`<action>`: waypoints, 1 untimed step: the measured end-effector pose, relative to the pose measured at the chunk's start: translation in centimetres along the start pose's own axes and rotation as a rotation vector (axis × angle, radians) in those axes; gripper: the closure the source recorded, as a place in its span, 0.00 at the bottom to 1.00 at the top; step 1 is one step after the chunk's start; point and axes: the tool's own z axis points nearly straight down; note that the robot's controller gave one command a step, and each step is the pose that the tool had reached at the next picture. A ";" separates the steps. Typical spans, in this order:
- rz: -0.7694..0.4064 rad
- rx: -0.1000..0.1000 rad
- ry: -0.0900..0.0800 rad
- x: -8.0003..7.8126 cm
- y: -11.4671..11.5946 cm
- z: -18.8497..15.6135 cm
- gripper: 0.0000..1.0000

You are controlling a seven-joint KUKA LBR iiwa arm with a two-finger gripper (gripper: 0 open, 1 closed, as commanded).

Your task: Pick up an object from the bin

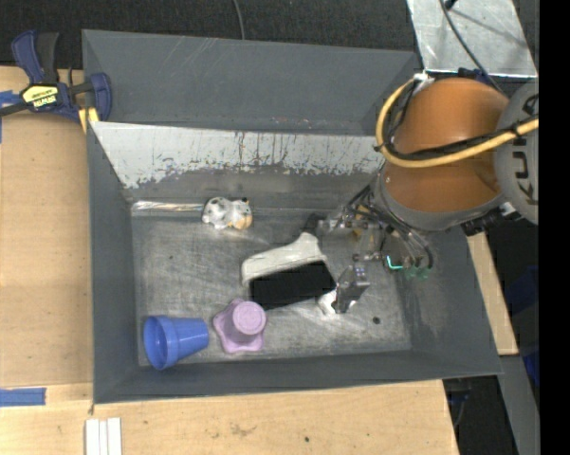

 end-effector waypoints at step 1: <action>0.000 0.000 -0.008 -0.2 0.0 -0.4 0.00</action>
Offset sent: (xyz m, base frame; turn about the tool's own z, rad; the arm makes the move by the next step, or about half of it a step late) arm 0.0047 0.0230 -0.1115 0.1080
